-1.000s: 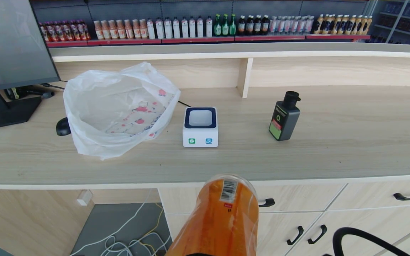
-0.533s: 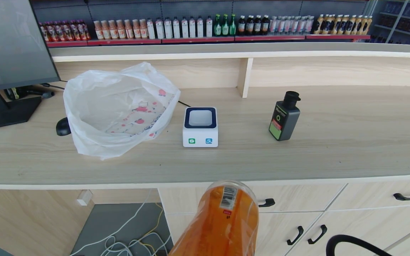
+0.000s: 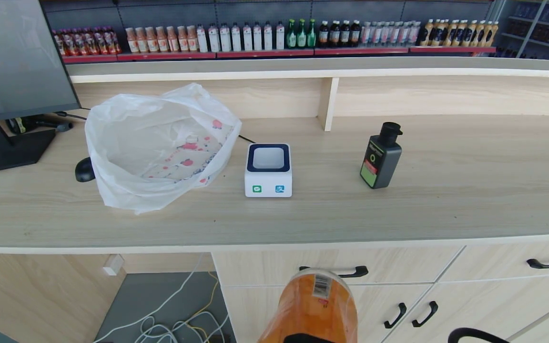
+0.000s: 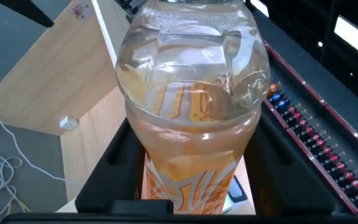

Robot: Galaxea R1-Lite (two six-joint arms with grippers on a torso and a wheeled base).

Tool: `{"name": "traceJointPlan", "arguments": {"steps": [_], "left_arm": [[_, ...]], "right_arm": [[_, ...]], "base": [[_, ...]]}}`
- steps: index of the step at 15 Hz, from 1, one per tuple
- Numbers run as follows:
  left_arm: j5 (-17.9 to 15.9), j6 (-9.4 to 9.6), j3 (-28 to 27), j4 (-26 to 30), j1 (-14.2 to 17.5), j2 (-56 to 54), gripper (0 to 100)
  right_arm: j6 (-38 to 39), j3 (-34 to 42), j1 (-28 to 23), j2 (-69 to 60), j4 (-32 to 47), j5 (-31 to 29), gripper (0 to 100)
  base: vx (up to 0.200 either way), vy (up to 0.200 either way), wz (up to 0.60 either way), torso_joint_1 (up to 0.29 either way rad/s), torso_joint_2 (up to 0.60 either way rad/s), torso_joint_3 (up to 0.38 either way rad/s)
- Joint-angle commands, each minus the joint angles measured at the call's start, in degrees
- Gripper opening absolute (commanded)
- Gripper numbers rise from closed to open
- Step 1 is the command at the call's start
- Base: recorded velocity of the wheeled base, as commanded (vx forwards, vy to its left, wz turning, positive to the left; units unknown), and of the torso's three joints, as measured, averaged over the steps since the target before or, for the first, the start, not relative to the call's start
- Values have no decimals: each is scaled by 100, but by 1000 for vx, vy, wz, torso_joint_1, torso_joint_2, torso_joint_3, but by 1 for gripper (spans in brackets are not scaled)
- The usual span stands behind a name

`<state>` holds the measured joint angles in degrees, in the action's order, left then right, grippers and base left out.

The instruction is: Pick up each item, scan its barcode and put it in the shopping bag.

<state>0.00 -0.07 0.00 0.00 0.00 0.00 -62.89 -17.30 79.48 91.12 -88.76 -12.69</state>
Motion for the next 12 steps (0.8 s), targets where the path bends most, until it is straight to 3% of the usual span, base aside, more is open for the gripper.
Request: {"name": "traceJointPlan", "arguments": {"steps": [1, 7, 12], "left_arm": [[0, -1, 0, 0, 0, 0, 100], [0, -1, 0, 0, 0, 0, 100], [0, -1, 0, 0, 0, 0, 100]], "right_arm": [[330, 359, -73, 2, -124, -164, 0], [1473, 491, -891, -306, -124, -208, 0], [3310, 16, -1400, -279, -124, -515, 0]], "base": [[0, 0, 0, 0, 0, 0], [0, 0, 0, 0, 0, 0], [0, 0, 0, 0, 0, 0]]}}
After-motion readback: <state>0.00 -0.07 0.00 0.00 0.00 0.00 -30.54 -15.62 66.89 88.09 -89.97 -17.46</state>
